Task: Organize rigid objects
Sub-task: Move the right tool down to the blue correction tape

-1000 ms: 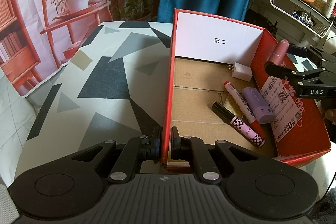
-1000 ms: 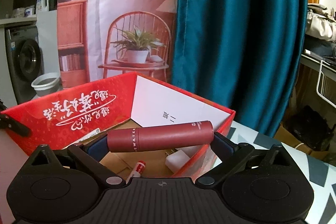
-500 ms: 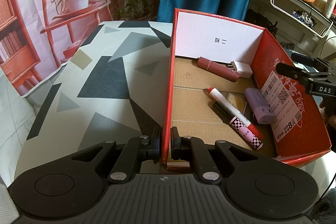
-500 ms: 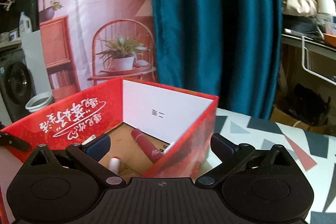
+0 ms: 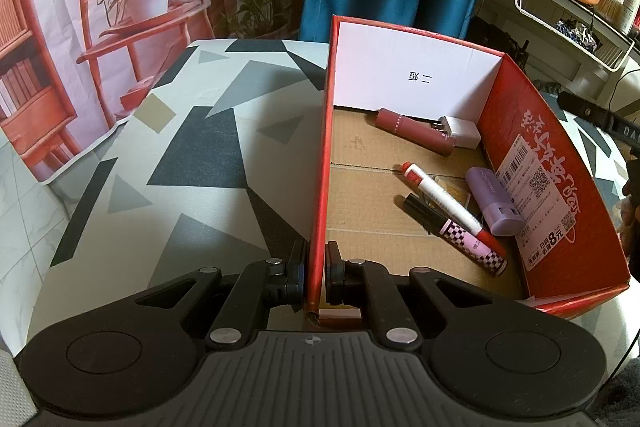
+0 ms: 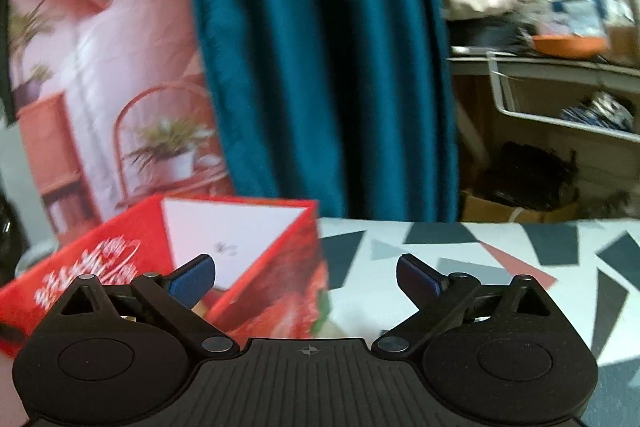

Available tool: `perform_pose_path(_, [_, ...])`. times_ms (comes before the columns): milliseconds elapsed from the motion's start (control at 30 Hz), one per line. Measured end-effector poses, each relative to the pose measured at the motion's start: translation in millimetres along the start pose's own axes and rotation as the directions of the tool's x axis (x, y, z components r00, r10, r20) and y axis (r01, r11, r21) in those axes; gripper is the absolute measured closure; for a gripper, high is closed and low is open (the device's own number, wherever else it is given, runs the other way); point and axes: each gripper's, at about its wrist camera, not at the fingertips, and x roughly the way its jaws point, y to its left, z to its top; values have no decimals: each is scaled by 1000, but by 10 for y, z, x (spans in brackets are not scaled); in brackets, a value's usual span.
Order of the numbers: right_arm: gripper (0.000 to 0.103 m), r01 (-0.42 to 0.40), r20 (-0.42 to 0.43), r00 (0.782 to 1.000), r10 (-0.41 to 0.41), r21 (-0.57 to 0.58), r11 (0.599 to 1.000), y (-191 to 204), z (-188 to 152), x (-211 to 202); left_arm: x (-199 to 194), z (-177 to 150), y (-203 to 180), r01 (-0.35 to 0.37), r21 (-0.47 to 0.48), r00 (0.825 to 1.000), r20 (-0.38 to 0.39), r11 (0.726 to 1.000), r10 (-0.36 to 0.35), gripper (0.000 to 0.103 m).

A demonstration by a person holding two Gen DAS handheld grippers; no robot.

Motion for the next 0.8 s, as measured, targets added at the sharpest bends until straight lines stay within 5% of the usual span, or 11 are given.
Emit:
perform_pose_path(233, [21,123,-30,992,-120,121,985,-362,-149,84,2,-1,-13,-2,0,1000,0,1000,2,93])
perform_pose_path(367, [45,178,-92,982,-166,138,974,-438,-302,263,3,0,-12,-1,0,1000,0,1000,1,93])
perform_pose_path(800, [60,324,-255,920,-296,72,943,-380,-632,838,-3,3,-5,3,-2,1000,3,1000,-3,93])
